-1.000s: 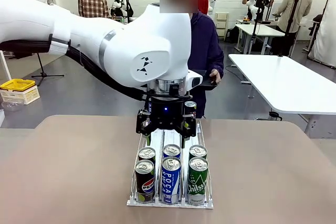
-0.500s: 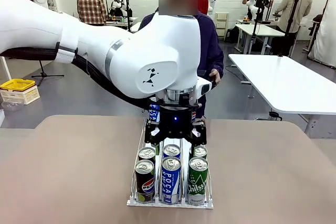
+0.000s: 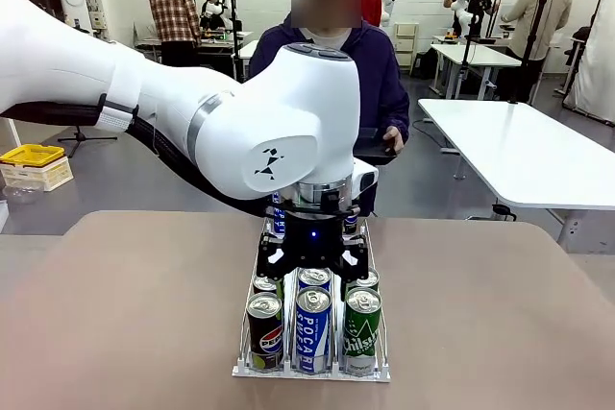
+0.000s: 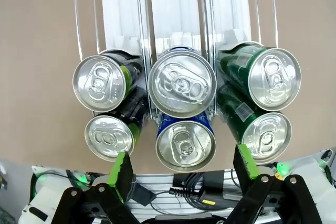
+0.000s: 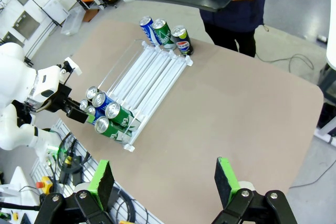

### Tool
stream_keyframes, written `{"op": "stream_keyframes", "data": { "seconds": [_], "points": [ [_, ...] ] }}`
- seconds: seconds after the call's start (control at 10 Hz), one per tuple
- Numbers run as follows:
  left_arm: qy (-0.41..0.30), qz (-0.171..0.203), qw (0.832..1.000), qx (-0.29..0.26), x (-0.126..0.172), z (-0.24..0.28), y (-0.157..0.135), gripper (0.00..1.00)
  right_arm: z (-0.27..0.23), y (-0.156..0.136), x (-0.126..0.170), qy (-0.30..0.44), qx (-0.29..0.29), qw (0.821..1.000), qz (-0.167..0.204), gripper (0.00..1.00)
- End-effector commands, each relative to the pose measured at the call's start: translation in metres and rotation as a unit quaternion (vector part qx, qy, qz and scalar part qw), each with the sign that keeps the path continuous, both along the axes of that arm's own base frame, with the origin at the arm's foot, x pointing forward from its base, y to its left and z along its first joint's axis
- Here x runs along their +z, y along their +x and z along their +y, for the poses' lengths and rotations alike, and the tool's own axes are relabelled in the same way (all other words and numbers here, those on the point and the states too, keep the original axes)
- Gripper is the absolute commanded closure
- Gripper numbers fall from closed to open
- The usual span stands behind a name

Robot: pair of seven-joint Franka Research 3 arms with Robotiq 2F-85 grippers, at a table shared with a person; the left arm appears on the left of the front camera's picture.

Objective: Retrieve and hand over the desired beverage to the person.
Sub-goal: Pick up a can of the same type that the person held from the Automatic Can Dispenser.

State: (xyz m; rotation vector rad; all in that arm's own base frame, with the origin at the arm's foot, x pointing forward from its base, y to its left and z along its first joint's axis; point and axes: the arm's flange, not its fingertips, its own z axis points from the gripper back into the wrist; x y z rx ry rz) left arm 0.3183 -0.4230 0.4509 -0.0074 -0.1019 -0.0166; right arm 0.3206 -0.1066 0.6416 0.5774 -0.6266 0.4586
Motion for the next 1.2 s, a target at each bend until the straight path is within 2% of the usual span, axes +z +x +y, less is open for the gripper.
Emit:
{"op": "stream_keyframes", "data": {
  "seconds": [0.0, 0.3, 0.4, 1.1],
  "points": [
    [0.002, -0.018, 1.000, 0.019, 0.002, 0.003, -0.003, 0.00, 0.000, 0.001, 0.000, 0.010, 0.008, 1.000, -0.003, 0.00],
    [0.002, -0.008, 1.000, 0.015, -0.004, 0.004, 0.001, 0.00, 0.000, 0.001, 0.000, 0.010, 0.008, 1.000, -0.003, 0.00],
    [0.001, 0.008, 1.000, 0.014, -0.008, 0.005, 0.003, 0.00, 0.000, 0.001, 0.000, 0.010, 0.008, 1.000, -0.003, 0.00],
    [0.005, 0.028, 1.000, 0.011, -0.023, 0.006, 0.008, 0.00, 0.000, 0.001, 0.000, 0.010, 0.008, 1.000, -0.003, 0.00]
  ]
}}
